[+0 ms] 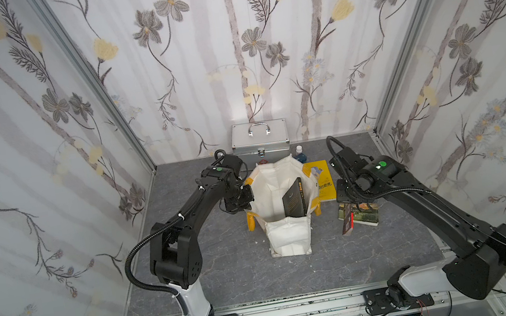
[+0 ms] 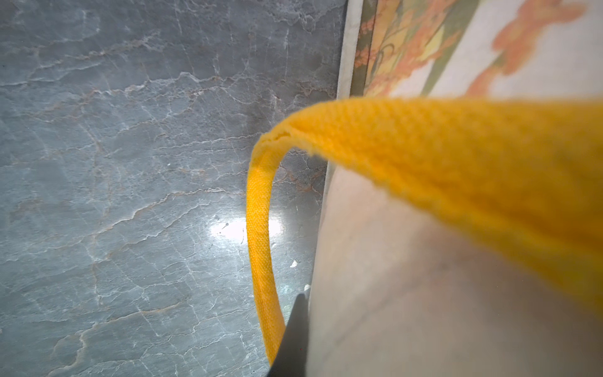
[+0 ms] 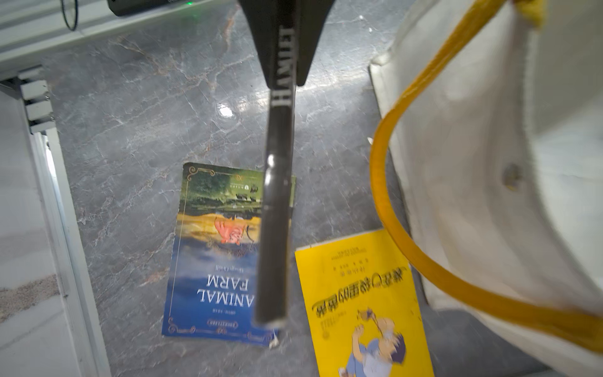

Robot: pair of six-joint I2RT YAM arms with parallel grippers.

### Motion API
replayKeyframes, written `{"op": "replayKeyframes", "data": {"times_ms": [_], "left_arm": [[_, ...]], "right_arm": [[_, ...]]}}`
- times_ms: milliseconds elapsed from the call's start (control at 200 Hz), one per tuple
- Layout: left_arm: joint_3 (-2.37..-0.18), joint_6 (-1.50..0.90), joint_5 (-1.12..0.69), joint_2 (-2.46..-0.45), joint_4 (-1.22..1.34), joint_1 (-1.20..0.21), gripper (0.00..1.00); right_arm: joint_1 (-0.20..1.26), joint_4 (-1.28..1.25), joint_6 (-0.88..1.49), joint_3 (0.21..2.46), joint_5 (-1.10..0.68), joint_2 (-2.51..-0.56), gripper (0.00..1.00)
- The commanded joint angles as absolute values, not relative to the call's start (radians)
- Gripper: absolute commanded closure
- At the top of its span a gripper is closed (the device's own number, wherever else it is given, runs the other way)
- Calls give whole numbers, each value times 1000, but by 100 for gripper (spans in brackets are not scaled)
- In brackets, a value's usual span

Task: Take out the books from the canvas bag
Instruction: Place the book on the book.

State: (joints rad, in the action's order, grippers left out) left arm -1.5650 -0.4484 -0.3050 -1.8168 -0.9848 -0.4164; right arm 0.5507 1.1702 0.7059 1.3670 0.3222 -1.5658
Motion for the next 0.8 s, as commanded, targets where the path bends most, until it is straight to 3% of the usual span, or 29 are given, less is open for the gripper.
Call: {"op": "replayKeyframes", "data": {"times_ms": [0,165,235,280,330,375,450,620,794], "left_arm": [[-1574,-444,-267,-1804,-1014,-410,100],[-1566,-439,-254,-1791,-1023,-404,100],[-1560,-434,-250,-1786,-1023,-400,100],[-1560,-428,-246,-1784,-1025,-399,100],[-1566,-421,-245,-1788,-1029,-397,100],[-1575,-413,-251,-1792,-1031,-397,100],[-1589,-403,-255,-1797,-1033,-397,100],[-1600,-393,-247,-1802,-1032,-396,100],[-1612,-375,-251,-1802,-1050,-394,100]], "right_arm": [[598,1205,697,1371,403,-1670,100],[645,1101,628,1410,334,-1856,97],[655,1035,600,1440,234,-1926,88],[651,1039,594,1481,149,-1964,71],[646,1051,595,1505,68,-1961,36],[646,1055,611,1511,51,-1915,26],[627,1086,658,1502,55,-1810,21],[562,1136,690,1527,94,-1632,21],[574,1076,690,1739,2,-1706,23]]}}
